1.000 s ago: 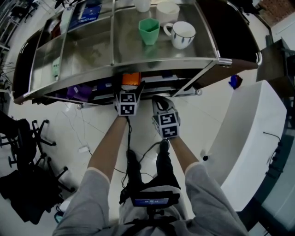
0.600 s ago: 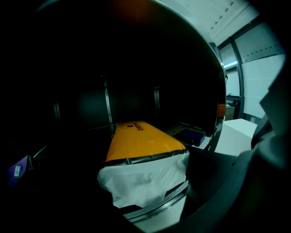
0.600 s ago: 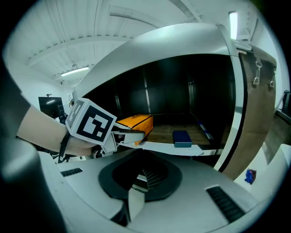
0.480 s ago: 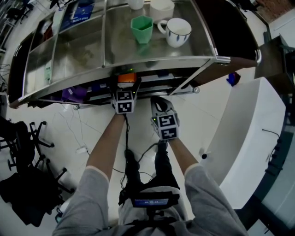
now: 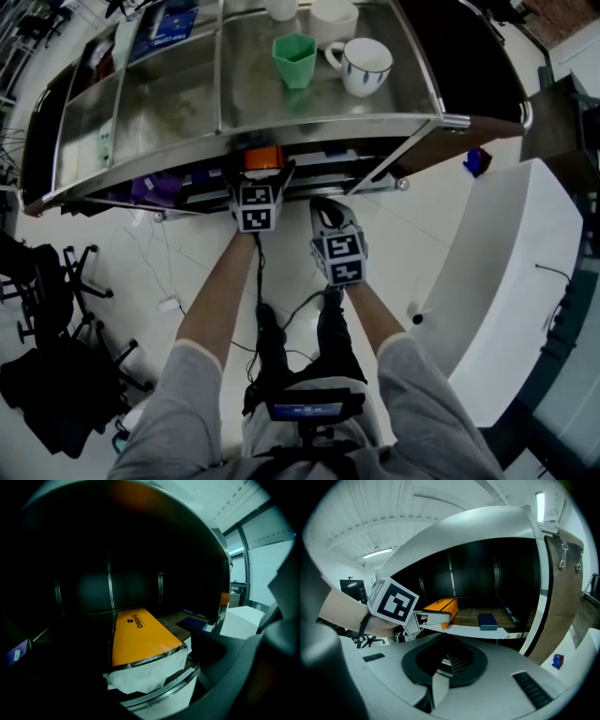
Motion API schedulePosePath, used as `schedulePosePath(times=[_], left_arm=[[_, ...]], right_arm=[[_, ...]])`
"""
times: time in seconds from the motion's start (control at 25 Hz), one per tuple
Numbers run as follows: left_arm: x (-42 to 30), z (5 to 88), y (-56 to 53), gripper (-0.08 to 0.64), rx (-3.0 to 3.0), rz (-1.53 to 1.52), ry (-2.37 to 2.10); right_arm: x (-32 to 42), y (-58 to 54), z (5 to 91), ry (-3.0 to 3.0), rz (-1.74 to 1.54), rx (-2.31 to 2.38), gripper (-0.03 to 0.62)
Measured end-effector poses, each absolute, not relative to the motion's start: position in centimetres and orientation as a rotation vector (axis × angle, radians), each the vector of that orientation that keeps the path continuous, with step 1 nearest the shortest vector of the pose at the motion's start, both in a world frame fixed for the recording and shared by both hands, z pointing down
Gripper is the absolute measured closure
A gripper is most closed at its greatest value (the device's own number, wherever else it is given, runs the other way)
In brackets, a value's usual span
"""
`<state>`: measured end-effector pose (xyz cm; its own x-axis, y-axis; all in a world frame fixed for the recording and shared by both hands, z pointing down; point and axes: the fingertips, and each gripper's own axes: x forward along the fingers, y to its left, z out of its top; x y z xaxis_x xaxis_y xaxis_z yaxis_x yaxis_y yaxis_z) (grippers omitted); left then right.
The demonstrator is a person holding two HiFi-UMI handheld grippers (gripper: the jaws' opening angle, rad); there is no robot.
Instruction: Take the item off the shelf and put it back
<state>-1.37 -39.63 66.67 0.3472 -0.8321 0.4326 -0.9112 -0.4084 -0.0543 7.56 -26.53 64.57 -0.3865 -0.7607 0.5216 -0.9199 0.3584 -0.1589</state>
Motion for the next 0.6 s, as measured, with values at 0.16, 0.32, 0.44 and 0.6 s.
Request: schedulePosePath(times=[0.16, 0.32, 0.44, 0.6], left_arm=[[-2.1, 66.4, -38.5, 0.015, 2.402, 0.649, -1.573], [-3.3, 65.6, -35.9, 0.015, 2.388, 0.688, -1.552], [-4.2, 64.4, -33.3, 0.025, 2.391, 0.695, -1.505], [-5.8, 62.1, -29.3, 0.123, 2.399, 0.695, -1.484]], right_arm=[[7.1, -26.1, 63.9, -2.272, 0.605, 1.474, 0.583], [7.0, -25.4, 62.8, -2.281, 0.573, 1.488, 0.583], [6.9, -24.7, 61.3, -2.282, 0.563, 1.5, 0.583], [6.8, -23.1, 59.3, -2.27, 0.54, 1.505, 0.583]])
